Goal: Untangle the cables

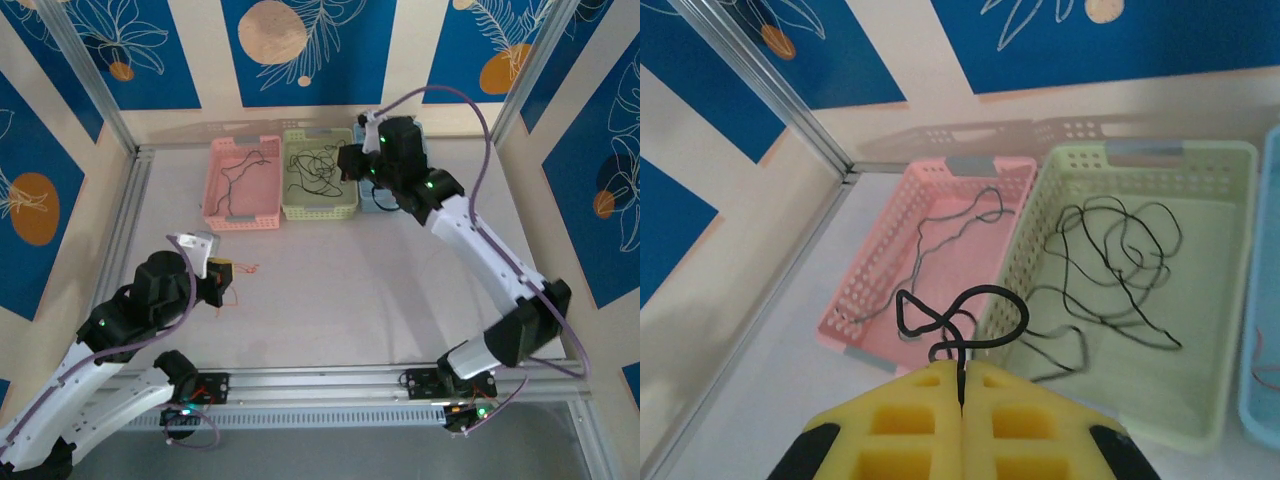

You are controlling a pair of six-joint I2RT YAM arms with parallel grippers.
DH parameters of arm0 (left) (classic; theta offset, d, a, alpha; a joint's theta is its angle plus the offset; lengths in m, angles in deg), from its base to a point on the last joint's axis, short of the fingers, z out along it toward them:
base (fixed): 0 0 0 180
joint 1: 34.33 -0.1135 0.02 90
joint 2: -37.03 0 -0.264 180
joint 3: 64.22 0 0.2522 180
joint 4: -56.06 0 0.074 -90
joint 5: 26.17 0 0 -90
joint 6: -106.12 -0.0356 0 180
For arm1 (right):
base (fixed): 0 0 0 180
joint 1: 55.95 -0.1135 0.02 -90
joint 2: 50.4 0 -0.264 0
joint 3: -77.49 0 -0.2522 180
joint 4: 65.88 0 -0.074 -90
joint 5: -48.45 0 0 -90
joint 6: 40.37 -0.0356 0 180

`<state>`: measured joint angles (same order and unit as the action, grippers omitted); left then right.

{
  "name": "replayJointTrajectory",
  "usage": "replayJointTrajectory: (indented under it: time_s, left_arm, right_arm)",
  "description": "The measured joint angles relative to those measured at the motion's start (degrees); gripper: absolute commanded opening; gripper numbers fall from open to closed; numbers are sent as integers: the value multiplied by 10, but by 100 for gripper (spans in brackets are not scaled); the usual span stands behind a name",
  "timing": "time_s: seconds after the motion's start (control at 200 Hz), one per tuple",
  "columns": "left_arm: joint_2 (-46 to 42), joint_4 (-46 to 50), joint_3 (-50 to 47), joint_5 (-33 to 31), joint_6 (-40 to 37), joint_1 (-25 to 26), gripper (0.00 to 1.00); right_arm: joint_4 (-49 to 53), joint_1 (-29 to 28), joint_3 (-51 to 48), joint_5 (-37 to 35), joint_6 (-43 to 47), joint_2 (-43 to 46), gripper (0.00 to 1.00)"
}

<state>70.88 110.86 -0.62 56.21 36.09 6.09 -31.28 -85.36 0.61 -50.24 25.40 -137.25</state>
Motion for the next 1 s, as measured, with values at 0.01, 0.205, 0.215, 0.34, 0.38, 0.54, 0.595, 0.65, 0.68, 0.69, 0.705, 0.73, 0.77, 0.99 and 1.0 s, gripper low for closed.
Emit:
replayJointTrajectory:
  time_s: [0.01, 0.205, 0.215, 0.34, 0.38, 0.54, 0.595, 0.65, 0.68, 0.69, 0.705, 0.73, 0.77, 0.99, 1.0]
  left_arm:
    - [0, 0, 0, 0, 0, 0, 0]
    - [-4, 0, 0, 6, 0, 0, 0]
    - [-5, 0, 0, 7, 0, 0, 0]
    - [-5, 0, 0, 12, 0, 0, 0]
    - [-5, 0, 0, 13, 0, 0, 0]
    - [-4, 0, 0, 17, 0, 0, 0]
    - [-4, 0, 0, 18, 0, 0, 0]
    - [-4, 0, 0, 21, 0, 0, 0]
    - [-4, 0, 0, 22, 0, 0, 0]
    - [-4, 0, 0, 23, 0, 0, 0]
    - [-3, 0, 0, 23, 0, 0, 0]
    - [-3, 0, 0, 25, 0, 0, 0]
    - [-3, 0, 0, 28, 0, 0, 0]
    - [2, -3, 0, 48, 0, 0, 0]
    - [3, -3, 0, 50, 1, 0, 0]
  right_arm:
    - [-2, 1, 6, 2, -1, -8, 0]
    - [-5, 34, 142, 30, -35, -170, 0]
    - [-5, 35, 148, 31, -37, -177, 0]
    - [9, 51, 243, 45, -61, -282, 0]
    - [17, 55, 273, 47, -69, -315, 4]
    - [74, 63, 391, 58, -89, -426, 58]
    - [98, 62, 423, 59, -87, -453, 63]
    - [120, 59, 428, 55, -79, -459, 66]
    - [132, 57, 428, 52, -73, -458, 66]
    - [133, 56, 426, 51, -71, -457, 66]
    - [133, 55, 424, 49, -66, -455, 66]
    - [129, 52, 412, 47, -61, -447, 66]
    - [126, 47, 386, 46, -52, -429, 67]
    - [21, 23, 99, 73, -17, -170, 67]
    - [11, 22, 81, 78, -16, -154, 67]
